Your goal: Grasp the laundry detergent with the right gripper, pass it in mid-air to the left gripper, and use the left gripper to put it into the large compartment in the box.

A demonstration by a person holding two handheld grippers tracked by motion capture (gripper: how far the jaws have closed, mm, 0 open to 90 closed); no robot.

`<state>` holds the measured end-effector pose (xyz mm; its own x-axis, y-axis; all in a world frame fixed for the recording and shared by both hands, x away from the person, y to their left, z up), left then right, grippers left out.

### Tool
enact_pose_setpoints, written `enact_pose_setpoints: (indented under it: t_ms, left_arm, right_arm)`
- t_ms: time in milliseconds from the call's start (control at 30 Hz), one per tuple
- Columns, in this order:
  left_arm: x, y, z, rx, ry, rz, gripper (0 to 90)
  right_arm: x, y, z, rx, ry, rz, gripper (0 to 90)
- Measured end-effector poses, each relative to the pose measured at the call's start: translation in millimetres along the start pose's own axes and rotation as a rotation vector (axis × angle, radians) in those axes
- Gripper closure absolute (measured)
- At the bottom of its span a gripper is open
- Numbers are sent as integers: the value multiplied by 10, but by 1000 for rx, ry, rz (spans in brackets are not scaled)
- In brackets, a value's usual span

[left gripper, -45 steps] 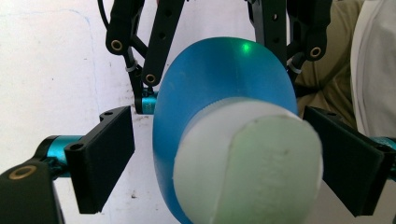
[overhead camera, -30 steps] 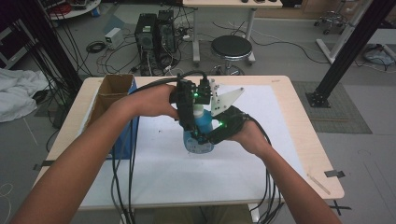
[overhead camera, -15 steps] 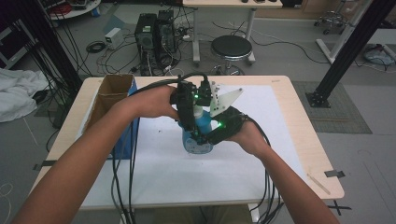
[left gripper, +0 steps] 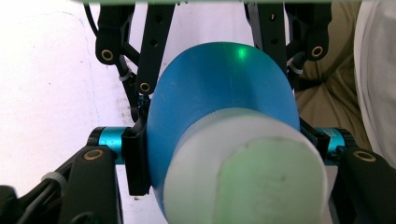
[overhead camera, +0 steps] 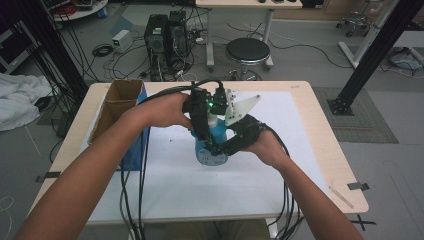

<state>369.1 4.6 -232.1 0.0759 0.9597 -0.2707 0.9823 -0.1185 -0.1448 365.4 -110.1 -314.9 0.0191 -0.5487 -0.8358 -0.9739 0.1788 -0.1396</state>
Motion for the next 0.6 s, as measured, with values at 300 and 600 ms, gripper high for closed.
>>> enact_pose_setpoints:
  t_ms: [300,600]
  left_arm:
    - [-13,-25,-36,-5,-14,14,380]
    - [33,-13,-140,-14,-27,-9,381]
  right_arm:
    - [-6,6,-17,3,-21,-14,447]
    - [17,-52,-273,53,3,3,212]
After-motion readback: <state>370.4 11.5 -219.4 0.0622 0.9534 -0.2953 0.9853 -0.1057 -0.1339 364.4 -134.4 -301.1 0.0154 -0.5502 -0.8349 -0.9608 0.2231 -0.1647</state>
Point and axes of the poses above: each handheld gripper's, and its own axes: z roughly forward along the jaws, x roughly out of its underside, y roughly to its left, the point moved 2 cm from there along z, roughly forward along the jaws, and after that the axes turned 10 degrees about x, right-handed, at the moved point
